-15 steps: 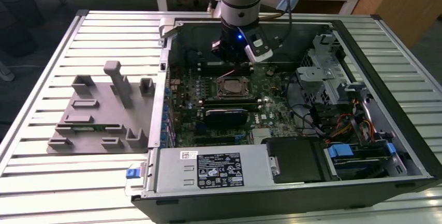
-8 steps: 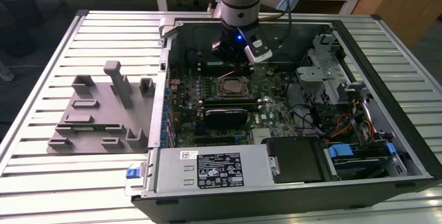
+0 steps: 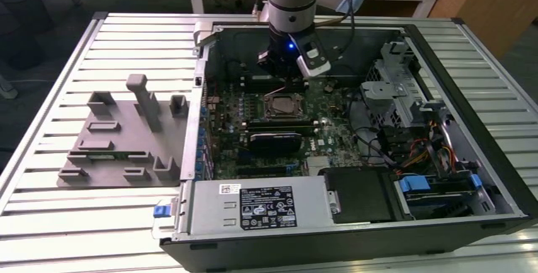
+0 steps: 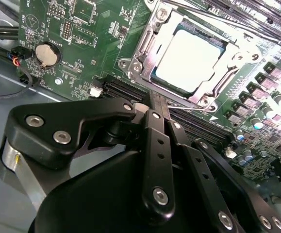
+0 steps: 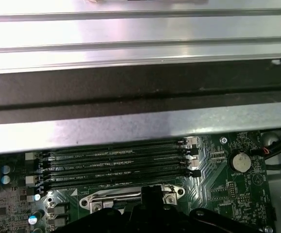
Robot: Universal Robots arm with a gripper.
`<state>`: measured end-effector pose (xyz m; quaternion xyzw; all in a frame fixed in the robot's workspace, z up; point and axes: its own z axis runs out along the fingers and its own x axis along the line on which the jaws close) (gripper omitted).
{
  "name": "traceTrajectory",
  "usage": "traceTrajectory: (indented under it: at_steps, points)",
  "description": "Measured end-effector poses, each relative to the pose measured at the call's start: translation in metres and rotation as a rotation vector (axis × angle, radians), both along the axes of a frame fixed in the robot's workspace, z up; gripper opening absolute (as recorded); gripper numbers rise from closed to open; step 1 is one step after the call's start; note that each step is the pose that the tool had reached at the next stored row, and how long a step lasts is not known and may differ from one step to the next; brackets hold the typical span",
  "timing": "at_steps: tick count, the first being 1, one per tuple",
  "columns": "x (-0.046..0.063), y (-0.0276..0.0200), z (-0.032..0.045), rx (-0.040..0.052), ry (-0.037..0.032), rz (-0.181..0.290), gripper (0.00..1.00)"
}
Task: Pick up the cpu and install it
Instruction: 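Install the first cpu locking lever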
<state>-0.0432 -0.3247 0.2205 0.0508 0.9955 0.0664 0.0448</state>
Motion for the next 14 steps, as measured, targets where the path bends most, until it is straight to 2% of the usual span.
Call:
traceTrajectory:
  at_steps: [5,10,14]
  points:
    - [0.0000,0.0001,-0.0008,-0.0061,-0.0023,-0.015,0.11]
    - [-0.0013,0.0008,-0.0015,-0.0065,-0.0052,-0.025,0.11]
    - [-0.0033,0.0015,-0.0026,-0.0070,-0.0122,-0.033,0.11]
